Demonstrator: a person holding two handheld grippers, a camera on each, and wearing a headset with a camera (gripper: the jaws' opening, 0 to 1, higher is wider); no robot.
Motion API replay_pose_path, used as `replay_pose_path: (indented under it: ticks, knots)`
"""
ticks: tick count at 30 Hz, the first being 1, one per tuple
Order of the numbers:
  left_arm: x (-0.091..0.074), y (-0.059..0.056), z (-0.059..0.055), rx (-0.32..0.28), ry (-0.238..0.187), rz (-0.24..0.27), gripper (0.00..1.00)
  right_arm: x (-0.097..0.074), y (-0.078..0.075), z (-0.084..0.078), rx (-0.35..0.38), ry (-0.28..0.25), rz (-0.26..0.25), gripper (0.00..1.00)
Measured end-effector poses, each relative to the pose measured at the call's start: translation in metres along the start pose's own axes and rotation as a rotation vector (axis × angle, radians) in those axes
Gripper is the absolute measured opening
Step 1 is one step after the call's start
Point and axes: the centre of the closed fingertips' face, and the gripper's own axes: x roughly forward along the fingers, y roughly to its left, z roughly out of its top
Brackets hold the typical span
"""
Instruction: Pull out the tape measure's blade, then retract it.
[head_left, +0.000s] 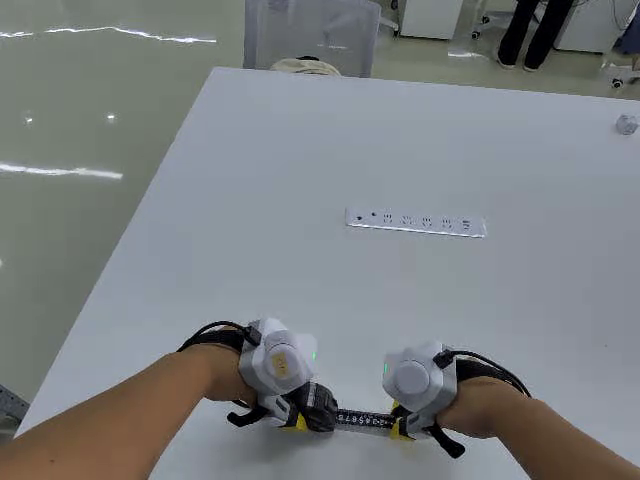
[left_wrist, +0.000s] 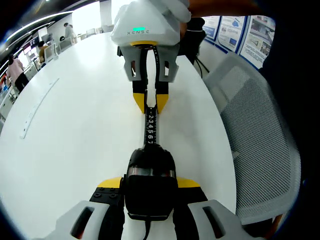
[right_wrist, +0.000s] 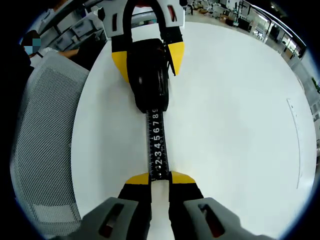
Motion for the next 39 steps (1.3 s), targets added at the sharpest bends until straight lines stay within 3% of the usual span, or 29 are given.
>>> replay_pose_path:
  ticks: [39]
  knots:
    - [0.0, 0.0, 0.0, -0.004, 0.004, 0.002, 0.34, -0.007, -0.001, -0.024, 0.026, 0.021, -0.011, 0.1]
